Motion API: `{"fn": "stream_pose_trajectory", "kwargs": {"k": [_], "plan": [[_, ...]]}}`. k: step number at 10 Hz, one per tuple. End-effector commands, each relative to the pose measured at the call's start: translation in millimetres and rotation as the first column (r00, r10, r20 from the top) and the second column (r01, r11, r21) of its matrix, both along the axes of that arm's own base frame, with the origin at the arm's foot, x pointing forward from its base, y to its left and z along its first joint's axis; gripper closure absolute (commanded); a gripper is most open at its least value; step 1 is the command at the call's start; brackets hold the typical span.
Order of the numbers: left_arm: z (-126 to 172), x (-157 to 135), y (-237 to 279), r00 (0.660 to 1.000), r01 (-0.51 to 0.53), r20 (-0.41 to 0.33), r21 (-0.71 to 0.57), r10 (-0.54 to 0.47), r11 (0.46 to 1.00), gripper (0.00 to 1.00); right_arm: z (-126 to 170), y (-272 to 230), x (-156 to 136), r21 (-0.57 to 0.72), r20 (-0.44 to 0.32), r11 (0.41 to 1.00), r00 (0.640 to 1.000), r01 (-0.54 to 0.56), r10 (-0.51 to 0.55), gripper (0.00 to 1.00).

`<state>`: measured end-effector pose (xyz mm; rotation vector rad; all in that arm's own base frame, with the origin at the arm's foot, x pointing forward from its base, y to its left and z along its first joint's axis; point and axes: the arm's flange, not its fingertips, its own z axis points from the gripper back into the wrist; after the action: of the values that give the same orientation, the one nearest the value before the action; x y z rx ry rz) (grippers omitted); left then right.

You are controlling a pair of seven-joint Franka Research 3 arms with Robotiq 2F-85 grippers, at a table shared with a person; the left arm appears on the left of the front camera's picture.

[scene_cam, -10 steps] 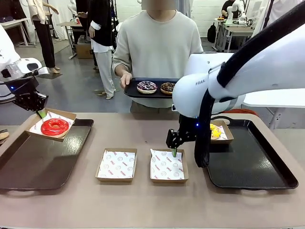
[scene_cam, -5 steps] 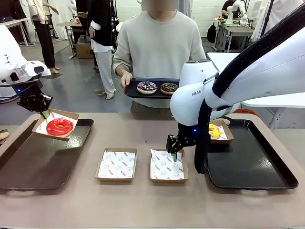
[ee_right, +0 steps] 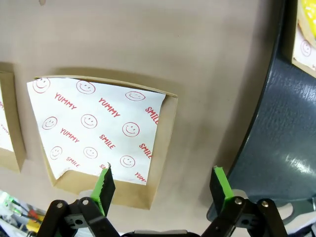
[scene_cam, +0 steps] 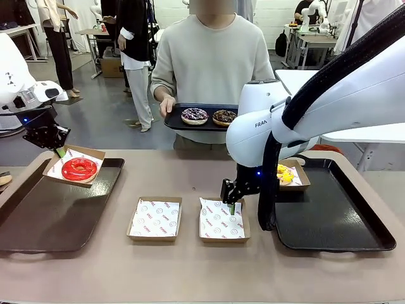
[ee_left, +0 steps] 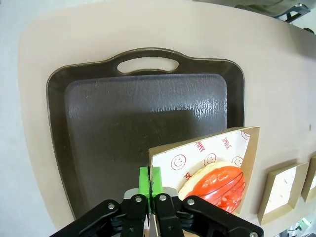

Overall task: Individually package the donuts and arrange them on the tray.
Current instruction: Place the picked Paper togo box on the Handle tray while simultaneously picking up another Paper togo box from the table with the other hand.

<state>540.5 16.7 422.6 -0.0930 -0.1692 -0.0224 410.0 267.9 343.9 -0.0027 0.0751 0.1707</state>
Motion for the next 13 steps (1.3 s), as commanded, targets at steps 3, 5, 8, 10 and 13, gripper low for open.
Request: {"fn": "stream_pose_trajectory", "kwargs": {"k": [3, 5, 8, 10, 13], "plan": [[-2.3, 8.2, -9.6, 1.000, -0.011, -0.023, 0.023, 0.011, 1.000, 0.99, -17.0, 0.3, -6.7, 0.017, 0.014, 0.974, 0.974, 0.224, -0.224, 0.00], [-3.9, 14.2, -11.2, 0.999, -0.016, -0.042, 0.014, 0.016, 1.000, 0.99, -22.1, 2.4, -11.0, 0.017, 0.033, 0.970, 0.970, 0.242, -0.243, 0.00], [-10.1, 22.6, -11.9, 0.998, -0.026, -0.064, 0.018, 0.027, 0.999, 0.99, -26.7, 0.1, -9.7, 0.021, 0.015, 0.968, 0.968, 0.252, -0.252, 0.00], [-16.6, 29.5, -15.5, 0.996, -0.030, -0.084, 0.024, 0.032, 0.999, 0.99, -30.4, -1.5, -7.7, 0.029, 0.012, 0.965, 0.965, 0.262, -0.262, 0.00], [-26.5, 42.1, -18.4, 0.994, -0.021, -0.111, 0.032, 0.025, 0.999, 0.99, -32.2, -2.5, -7.5, 0.028, 0.007, 0.965, 0.965, 0.261, -0.262, 0.00]]}}
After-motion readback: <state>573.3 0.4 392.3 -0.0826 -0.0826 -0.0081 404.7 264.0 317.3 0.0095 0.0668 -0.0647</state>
